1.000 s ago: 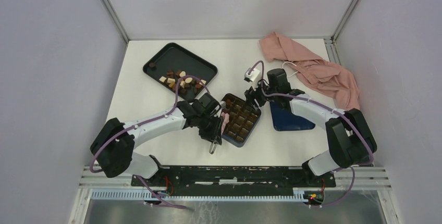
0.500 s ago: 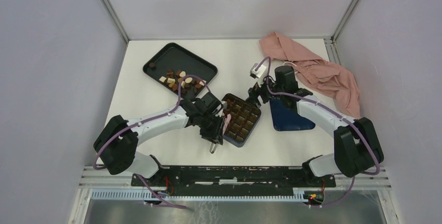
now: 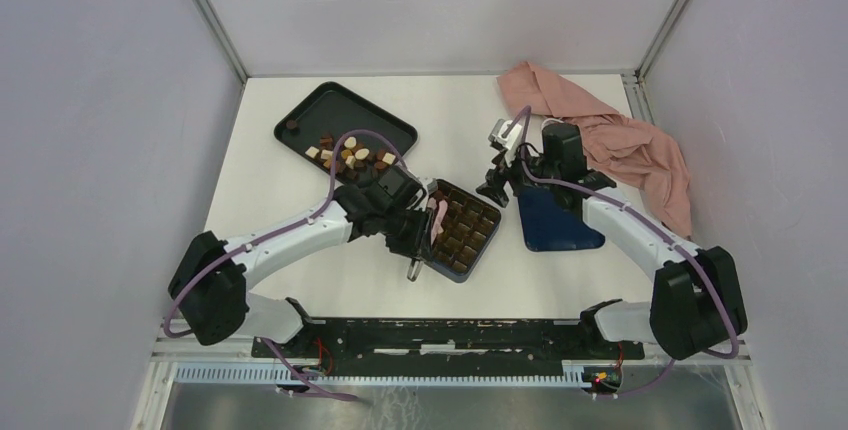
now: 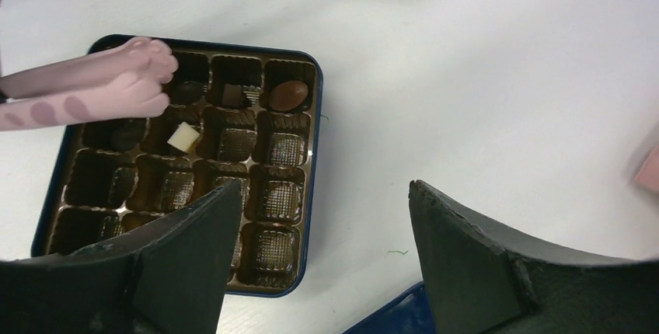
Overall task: Pack the chocolate
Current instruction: Place the fake chocolate in the packing box.
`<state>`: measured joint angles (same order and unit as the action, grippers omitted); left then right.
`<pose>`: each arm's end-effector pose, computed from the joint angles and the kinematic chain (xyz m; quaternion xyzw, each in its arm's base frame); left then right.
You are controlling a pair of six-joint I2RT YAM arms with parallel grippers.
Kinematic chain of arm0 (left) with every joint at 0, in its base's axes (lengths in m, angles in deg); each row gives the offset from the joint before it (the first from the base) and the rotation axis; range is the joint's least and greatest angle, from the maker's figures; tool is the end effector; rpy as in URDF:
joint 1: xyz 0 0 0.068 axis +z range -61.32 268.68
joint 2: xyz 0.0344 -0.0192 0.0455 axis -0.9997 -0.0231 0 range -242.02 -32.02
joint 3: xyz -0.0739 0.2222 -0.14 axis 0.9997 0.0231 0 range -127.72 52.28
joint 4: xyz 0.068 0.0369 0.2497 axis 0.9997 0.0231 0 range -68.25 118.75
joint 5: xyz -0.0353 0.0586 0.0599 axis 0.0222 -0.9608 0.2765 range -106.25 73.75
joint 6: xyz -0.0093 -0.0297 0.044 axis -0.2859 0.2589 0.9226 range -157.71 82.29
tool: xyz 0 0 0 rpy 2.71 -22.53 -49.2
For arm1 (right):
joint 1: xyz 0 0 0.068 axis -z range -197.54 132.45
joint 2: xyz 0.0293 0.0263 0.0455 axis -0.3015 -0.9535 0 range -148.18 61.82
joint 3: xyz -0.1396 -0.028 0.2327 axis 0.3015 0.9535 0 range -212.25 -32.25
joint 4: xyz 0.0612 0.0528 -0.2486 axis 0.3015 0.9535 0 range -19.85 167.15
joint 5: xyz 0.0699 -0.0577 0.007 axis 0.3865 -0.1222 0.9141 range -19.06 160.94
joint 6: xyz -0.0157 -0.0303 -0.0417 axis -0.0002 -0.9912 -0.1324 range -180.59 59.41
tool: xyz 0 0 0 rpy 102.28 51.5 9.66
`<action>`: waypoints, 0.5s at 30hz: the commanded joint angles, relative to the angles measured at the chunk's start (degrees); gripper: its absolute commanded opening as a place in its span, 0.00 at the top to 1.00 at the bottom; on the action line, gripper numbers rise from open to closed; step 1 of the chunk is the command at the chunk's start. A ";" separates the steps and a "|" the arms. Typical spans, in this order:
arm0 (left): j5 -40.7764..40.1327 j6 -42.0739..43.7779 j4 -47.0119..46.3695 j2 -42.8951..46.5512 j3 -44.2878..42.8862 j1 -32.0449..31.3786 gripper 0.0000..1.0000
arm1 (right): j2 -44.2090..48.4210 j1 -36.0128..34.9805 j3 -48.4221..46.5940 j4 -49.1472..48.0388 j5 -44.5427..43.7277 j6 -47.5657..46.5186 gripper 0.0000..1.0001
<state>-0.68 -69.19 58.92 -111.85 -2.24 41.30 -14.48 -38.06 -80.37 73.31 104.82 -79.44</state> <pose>0.1762 -0.2054 0.2269 0.1650 0.9486 -0.2513 0.0984 0.2648 0.1202 0.2533 -0.4153 0.7372 0.2609 0.4648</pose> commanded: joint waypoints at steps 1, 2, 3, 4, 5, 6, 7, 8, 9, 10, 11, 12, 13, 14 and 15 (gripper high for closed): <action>0.93 0.19 -5.52 3.72 -2.49 0.43 0.63 | 4.10 1.30 0.56 1.00 9.32 -5.70 0.16; 1.12 0.43 -6.39 4.14 -2.37 0.62 0.63 | 4.88 1.52 0.86 1.00 10.90 -6.39 0.16; 1.31 0.97 -7.56 4.56 -2.23 0.78 0.63 | 5.74 1.57 1.07 1.05 12.43 -7.21 0.16; 1.50 1.39 -8.98 5.20 -1.80 0.93 0.63 | 6.66 1.70 1.31 1.05 14.01 -7.93 0.16; 2.00 1.88 -11.07 5.87 -1.12 1.09 0.63 | 7.64 1.78 1.51 0.95 15.27 -8.60 0.16; 2.63 2.21 -14.51 6.54 -0.14 1.25 0.63 | 8.63 1.75 1.83 0.65 16.74 -9.03 0.16; 3.29 2.36 -17.32 7.38 0.90 1.33 0.63 | 9.45 1.80 2.11 0.47 18.31 -9.46 0.16; 4.10 2.45 -20.90 8.05 2.30 1.35 0.63 | 10.40 1.94 2.36 0.14 20.25 -9.71 0.16; 5.10 2.43 -24.21 8.73 3.76 1.36 0.63 | 11.18 1.94 2.62 -0.36 22.07 -9.60 0.16; 5.50 2.33 -27.07 9.12 4.98 1.29 0.63 | 12.12 2.18 2.83 -0.98 23.43 -8.86 0.16; 5.67 2.12 -29.60 9.36 6.13 1.32 0.64 | 12.74 2.51 3.18 -2.30 24.86 -7.29 0.16; 5.65 2.23 -31.56 9.61 7.01 1.25 0.64 | 13.59 2.83 3.60 -4.52 26.02 -4.17 0.15; 5.23 2.23 -33.27 9.92 7.85 1.29 0.65 | 14.34 3.20 4.50 -8.68 26.65 1.07 0.16; 3.95 2.10 -34.71 10.36 8.63 1.29 0.65 | 15.00 3.57 5.92 -13.42 26.38 7.46 0.15; 2.60 1.98 -35.98 10.83 9.30 1.28 0.65 | 15.68 4.09 7.48 -19.89 25.16 15.60 0.15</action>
<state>2.86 -69.13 35.33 -103.15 4.62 42.53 -1.73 -35.63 -76.48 70.82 125.76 -83.09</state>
